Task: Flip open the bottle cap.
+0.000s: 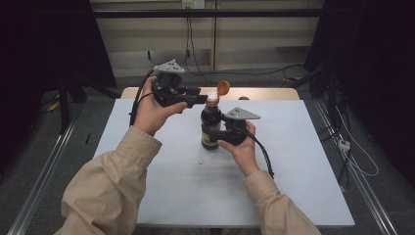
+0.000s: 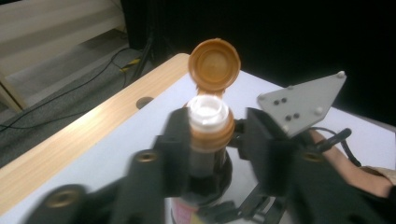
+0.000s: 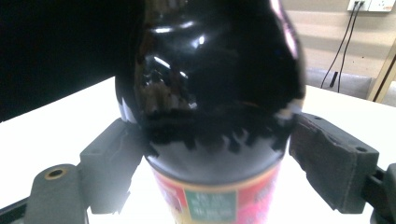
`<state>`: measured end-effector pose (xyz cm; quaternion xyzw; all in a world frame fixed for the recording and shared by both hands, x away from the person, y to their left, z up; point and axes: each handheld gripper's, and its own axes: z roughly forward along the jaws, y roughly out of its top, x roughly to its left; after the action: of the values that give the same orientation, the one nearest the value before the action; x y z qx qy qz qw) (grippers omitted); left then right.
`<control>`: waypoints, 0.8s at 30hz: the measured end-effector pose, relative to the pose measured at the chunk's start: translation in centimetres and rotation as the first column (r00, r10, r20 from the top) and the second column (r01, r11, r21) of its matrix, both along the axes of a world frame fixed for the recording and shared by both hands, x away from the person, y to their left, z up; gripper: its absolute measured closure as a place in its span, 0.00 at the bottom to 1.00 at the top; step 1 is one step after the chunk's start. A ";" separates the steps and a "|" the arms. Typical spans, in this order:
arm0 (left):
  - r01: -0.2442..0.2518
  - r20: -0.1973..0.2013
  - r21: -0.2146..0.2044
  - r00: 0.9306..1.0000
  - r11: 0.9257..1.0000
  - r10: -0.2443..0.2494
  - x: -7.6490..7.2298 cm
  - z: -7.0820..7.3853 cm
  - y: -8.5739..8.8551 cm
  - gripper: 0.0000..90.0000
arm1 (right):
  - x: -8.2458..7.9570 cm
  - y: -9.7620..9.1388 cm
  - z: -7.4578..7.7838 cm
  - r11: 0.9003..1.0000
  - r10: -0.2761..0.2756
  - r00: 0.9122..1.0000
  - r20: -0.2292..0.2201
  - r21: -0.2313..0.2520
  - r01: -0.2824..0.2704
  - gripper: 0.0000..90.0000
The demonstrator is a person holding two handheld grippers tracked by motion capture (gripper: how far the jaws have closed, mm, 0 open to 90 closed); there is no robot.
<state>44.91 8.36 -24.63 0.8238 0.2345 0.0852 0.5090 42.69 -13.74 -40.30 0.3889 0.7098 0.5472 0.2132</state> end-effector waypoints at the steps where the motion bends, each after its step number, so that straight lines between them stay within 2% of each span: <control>1: -0.006 -0.008 -0.008 1.000 1.000 0.006 0.0 -0.2 0.3 0.59 | -0.1 -0.2 0.1 1.000 0.000 1.000 0.001 -0.007 0.000 0.18; 4: -0.012 -0.013 -0.036 1.000 0.999 0.011 -0.1 -1.0 1.1 0.55 | -0.6 -0.6 0.3 1.000 0.009 1.000 0.001 -0.020 -0.009 0.17; 7: 0.005 -0.027 -0.027 1.000 1.000 -0.006 -0.3 -1.7 1.5 0.49 | -1.0 -1.0 0.3 1.000 0.020 1.000 -0.003 -0.008 -0.020 0.17; 9: 0.005 -0.021 -0.028 1.000 1.000 -0.005 -0.6 -2.1 1.7 0.46 | -1.2 -1.2 0.2 0.999 0.033 0.999 -0.004 -0.005 -0.033 0.17; 11: -0.001 -0.027 -0.053 1.000 0.999 -0.001 -0.8 -2.6 2.1 0.42 | -1.5 -1.4 0.0 0.999 0.037 0.999 -0.007 -0.011 -0.037 0.16; 15: 0.004 -0.031 -0.056 1.000 0.998 -0.006 -1.3 -3.7 2.9 0.36 | -2.0 -1.7 -0.3 0.998 0.048 0.999 -0.012 -0.034 -0.049 0.15; 18: 0.008 -0.050 -0.068 0.999 0.998 -0.012 -1.8 -4.8 3.4 0.35 | -2.4 -2.1 -0.4 0.997 0.057 0.998 -0.017 -0.048 -0.058 0.15; 21: 0.011 -0.053 -0.052 0.999 0.999 -0.013 -2.2 -6.0 3.8 0.31 | -2.8 -2.6 -0.6 0.997 0.065 0.998 -0.023 -0.049 -0.066 0.15; 24: 0.020 -0.068 -0.071 0.997 0.997 -0.025 -2.6 -7.0 4.1 0.28 | -3.3 -3.2 -0.9 0.996 0.072 0.996 -0.045 -0.057 -0.075 0.15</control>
<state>42.36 12.45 -31.63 0.8105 0.2455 0.0426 0.5302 39.37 -16.90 -41.17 0.3678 0.7438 0.5252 0.1890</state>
